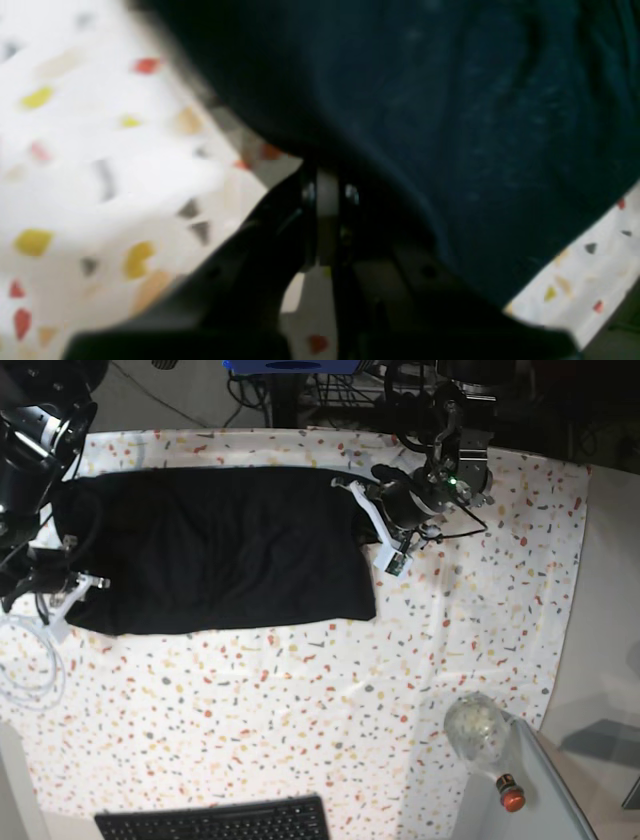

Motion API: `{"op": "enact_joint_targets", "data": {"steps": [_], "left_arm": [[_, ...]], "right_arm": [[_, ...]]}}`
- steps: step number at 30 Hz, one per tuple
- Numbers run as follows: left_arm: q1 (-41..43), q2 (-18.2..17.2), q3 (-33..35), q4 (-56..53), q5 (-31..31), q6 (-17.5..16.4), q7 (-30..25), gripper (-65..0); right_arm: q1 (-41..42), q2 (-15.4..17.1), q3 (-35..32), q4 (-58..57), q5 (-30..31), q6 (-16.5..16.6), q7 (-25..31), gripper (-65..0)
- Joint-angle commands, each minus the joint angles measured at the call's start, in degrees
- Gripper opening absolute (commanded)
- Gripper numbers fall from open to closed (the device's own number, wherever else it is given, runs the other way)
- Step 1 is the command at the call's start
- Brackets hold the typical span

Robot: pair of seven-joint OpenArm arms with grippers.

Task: Layout the t-shirt on the table in an organized manner, then fold the t-shirt properly
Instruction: 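Lift the shirt's folded end with the right gripper and fold it toward the left gripper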

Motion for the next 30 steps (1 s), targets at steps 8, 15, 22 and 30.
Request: {"op": "enact_joint_targets", "data": {"steps": [8,15,22,30], "left_arm": [[-0.49,-0.09,-0.27,0.86,-0.26,-0.61,-0.18,-65.0],[-0.49,-0.18,-0.36,0.86,-0.26,-0.61,-0.18,-65.0],[-0.57,-0.70,-0.36,0.86,-0.26,-0.61,-0.18,-65.0],[-1.72,-0.97,-0.36,0.86,-0.26,-0.61,-0.18,-65.0]], "right_arm": [[0.73,0.89,-3.44,5.94,1.08,0.25,0.92,-65.0],[-5.16,-4.74,-7.48,27.57,1.17,-1.46,-4.44,-65.0],[-10.08,-10.71,-13.19,42.51,1.17,-6.47,-9.54,-65.0],[-10.87,-17.84,-14.86,48.14,1.17,-8.49,-14.59,-65.0]]}}
